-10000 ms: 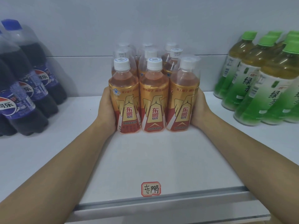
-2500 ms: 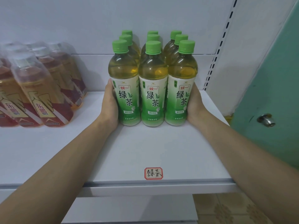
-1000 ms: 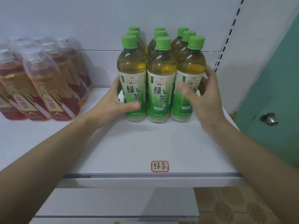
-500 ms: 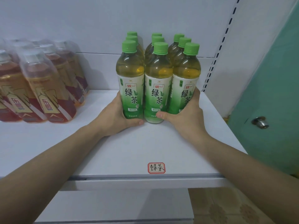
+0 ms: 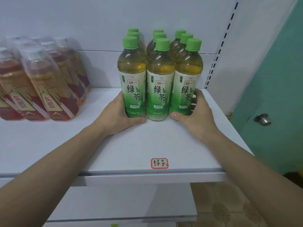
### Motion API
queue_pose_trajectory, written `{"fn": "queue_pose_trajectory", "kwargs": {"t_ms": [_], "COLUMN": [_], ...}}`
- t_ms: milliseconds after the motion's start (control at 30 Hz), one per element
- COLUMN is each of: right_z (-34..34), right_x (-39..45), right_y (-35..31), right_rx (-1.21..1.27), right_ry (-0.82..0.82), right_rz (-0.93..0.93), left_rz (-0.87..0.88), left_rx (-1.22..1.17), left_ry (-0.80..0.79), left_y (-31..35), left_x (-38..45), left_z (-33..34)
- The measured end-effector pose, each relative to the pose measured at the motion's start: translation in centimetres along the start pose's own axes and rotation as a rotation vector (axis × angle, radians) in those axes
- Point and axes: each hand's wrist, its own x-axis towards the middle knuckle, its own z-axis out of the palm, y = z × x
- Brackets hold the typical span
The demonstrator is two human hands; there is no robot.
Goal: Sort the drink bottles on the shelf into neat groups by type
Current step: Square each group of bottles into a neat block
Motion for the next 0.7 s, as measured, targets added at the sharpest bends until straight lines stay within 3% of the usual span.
{"fn": "queue_pose_trajectory", "kwargs": {"t_ms": [700], "right_z": [0.5], "right_x": [-1.0], "right_y": [-1.6], "right_rx": [-0.061], "right_ry": [0.018], "right_rz": [0.018], "left_rz": [-0.032], "left_rx": [0.084], "left_ry": [-0.005], "left_y": [1.1], "left_x": [-0.4], "left_z": [-0.5]}}
